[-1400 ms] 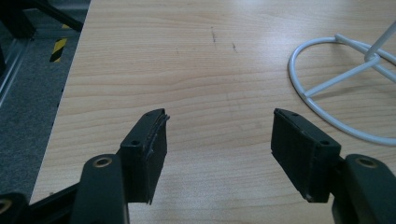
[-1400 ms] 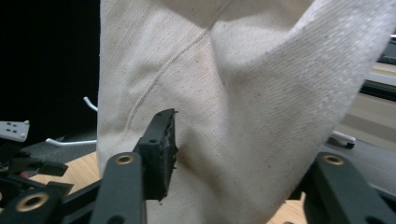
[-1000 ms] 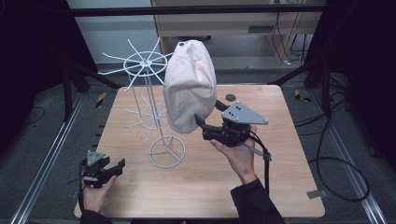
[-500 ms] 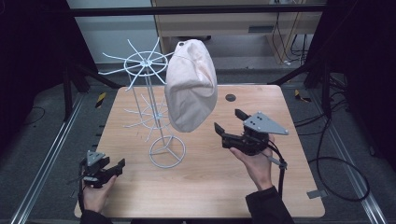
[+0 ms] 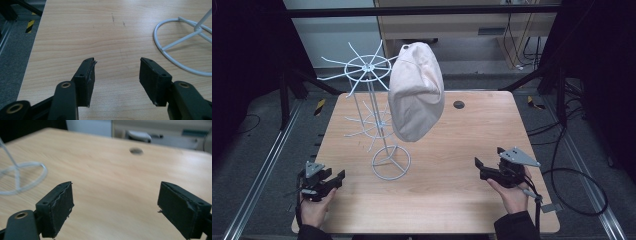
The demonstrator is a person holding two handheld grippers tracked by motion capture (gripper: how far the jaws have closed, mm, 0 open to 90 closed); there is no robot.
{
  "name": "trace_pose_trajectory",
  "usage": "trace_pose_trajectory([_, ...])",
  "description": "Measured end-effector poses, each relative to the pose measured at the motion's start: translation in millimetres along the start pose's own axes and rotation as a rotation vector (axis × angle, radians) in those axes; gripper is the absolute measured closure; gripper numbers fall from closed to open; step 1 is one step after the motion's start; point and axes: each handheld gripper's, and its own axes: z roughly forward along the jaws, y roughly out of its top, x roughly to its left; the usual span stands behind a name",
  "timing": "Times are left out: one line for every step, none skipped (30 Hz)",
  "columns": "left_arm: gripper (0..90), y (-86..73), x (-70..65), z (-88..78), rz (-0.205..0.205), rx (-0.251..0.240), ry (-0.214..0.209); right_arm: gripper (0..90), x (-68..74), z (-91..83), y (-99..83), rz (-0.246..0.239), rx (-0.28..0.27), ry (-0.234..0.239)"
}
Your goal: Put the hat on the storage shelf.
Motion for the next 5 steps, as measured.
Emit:
trace_pose_trajectory([47.0, 0.0, 0.0, 0.0, 0.0, 0.0, 0.0, 13.7, 0.0, 0.0, 0.0, 0.0, 0.0, 0.0])
trace_pose_trajectory([47.1, -0.3, -0.1, 0.7, -0.004, 0.006, -0.002, 14.2, -10.6, 0.4, -10.2, 0.009, 0.011, -0.027])
trace_pose_trajectory([47.1, -0.3, -0.1, 0.7, -0.004, 0.006, -0.002, 14.2, -10.6, 0.4, -10.2, 0.009, 0.011, -0.027])
trace_pose_trajectory([47.1, -0.6, -0.5, 0.5, -0.007, 0.007, -0.003, 14.5, -17.1, 0.8, -20.1, 0.021, 0.034, -0.037])
trace_pose_trajectory([47.0, -0.6, -0.5, 0.5, -0.007, 0.007, -0.003, 14.5, -17.1, 0.8, -20.1, 0.021, 0.034, -0.037])
